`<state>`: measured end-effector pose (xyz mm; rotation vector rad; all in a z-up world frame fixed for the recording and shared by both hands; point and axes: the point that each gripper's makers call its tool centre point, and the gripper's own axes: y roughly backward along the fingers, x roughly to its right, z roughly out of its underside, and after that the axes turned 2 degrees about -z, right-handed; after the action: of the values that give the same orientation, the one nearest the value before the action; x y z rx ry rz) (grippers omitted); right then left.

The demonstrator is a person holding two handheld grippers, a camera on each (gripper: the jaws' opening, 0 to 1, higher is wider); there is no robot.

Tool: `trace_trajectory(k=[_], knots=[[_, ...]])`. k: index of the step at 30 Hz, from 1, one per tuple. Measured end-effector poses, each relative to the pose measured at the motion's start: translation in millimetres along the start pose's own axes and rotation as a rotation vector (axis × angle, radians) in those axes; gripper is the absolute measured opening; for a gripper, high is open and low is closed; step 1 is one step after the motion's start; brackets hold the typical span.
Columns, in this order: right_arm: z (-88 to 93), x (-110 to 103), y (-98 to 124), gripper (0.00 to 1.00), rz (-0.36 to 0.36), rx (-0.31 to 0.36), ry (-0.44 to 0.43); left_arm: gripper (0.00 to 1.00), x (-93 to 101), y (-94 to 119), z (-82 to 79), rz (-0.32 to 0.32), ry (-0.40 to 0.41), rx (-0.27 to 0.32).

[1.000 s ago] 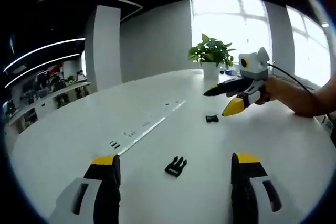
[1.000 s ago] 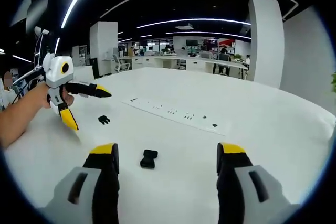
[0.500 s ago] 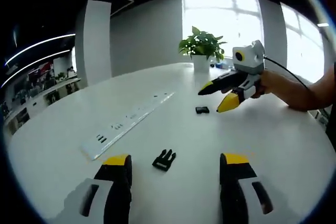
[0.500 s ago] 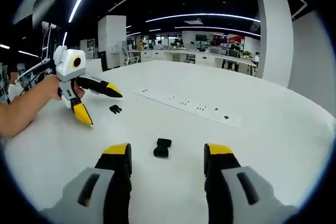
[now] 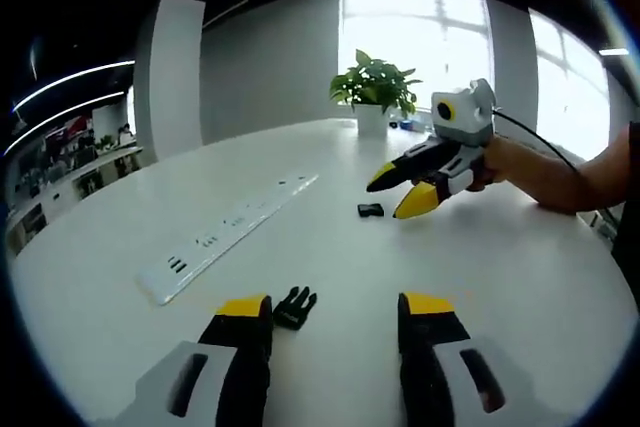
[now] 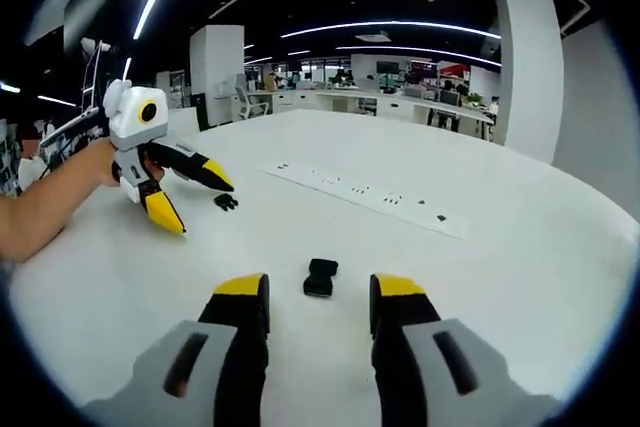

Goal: Snap the two parts of the plastic buckle together until the buckle closes and remains connected.

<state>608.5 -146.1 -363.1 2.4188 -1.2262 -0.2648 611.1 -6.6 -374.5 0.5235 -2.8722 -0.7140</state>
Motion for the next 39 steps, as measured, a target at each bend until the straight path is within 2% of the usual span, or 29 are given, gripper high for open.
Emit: trace_trajectory(k=[7,16,20,30,33,36,39], knots=[[-1.8,-4.6,-2.3,0.33,-0.010,0.008,-0.005,0.47,-8.6,-1.5,-2.8,-0.030,0.039,0.021],[-1.1,-9.6,-4.7,0.32,-0.026,0.002,0.006,0.47,-0.6,-4.3,-1.2,-0.003,0.033,0.012],[0.7,-9.1,-5.7,0.30,-0.024,-0.001,0.007,0.40,1.0,-2.6,-1.2,0.006,0.039,0.011],[3.0,-6.1,-7.1,0.25,-0.001,0.000,-0.001,0.34,-12.8,-0.5,-2.6,-0.066,0.065,0.024],[4.6,-5.4,-6.4,0.24,0.003,-0.004,-0.002,0.27,-14.4,0.4,-4.0,-0.078,0.045,0.030],[4.1,-5.1,-6.1,0.23,0.004,-0.001,-0.003,0.27,-14.4,0.7,-5.1,-0.073,0.050,0.036],[5.5,-6.2,-7.3,0.22,0.008,-0.006,0.003,0.28,-15.0,0.0,-1.2,-0.079,0.029,0.017]])
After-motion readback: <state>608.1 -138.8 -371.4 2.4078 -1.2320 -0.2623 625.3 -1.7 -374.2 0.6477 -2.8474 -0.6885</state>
